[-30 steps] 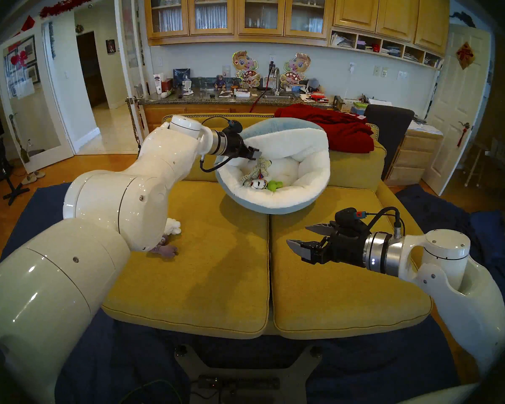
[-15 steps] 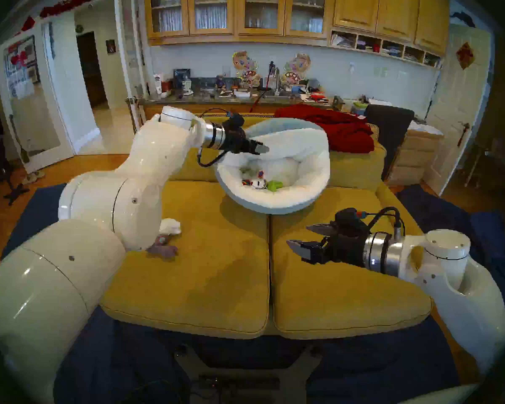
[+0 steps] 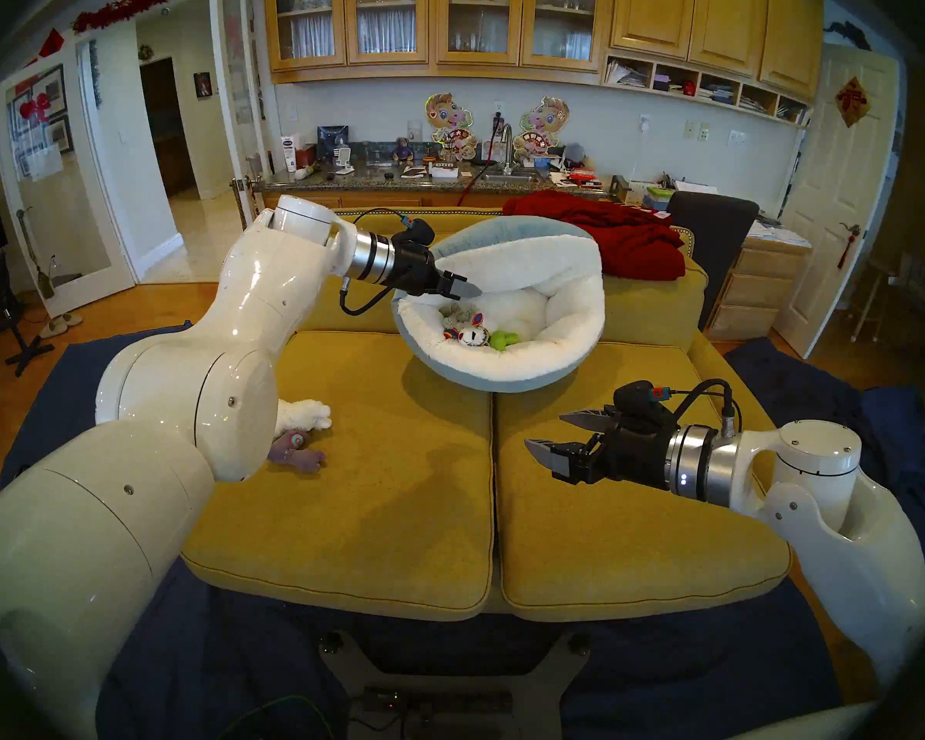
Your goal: Put toys into dog bed
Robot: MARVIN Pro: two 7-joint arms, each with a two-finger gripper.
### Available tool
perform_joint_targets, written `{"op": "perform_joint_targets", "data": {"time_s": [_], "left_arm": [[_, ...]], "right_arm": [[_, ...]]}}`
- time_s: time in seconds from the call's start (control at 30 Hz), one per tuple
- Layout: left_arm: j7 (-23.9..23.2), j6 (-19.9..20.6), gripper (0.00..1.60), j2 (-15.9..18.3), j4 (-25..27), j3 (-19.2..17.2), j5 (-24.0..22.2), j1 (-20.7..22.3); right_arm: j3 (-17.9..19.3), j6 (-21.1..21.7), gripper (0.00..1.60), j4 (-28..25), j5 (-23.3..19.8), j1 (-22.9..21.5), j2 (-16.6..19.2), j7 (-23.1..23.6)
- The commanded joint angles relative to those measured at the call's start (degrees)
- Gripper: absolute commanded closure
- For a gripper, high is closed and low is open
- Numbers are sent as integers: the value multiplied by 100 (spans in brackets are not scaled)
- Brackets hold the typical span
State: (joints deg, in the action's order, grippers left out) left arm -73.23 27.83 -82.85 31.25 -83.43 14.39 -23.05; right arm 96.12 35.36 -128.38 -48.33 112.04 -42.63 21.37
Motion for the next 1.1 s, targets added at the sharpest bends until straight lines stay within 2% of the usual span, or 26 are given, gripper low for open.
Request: {"op": "perform_joint_targets", "data": {"time_s": [0.0, 0.17, 0.3, 1.07], "left_arm": [[-335, 69, 0, 254, 543, -3, -20, 21], [-580, 156, 0, 377, 830, 76, 0, -207], [-583, 220, 0, 452, 967, 122, 8, -376], [-136, 543, 0, 1555, 1893, -113, 0, -1129]], "right_arm": [[58, -36, 0, -84, 0, -79, 5, 3], [48, -32, 0, -69, -2, -74, 5, 3], [43, -30, 0, -62, -3, -72, 5, 4], [-6, -26, 0, 1, -5, -66, 5, 5]]}}
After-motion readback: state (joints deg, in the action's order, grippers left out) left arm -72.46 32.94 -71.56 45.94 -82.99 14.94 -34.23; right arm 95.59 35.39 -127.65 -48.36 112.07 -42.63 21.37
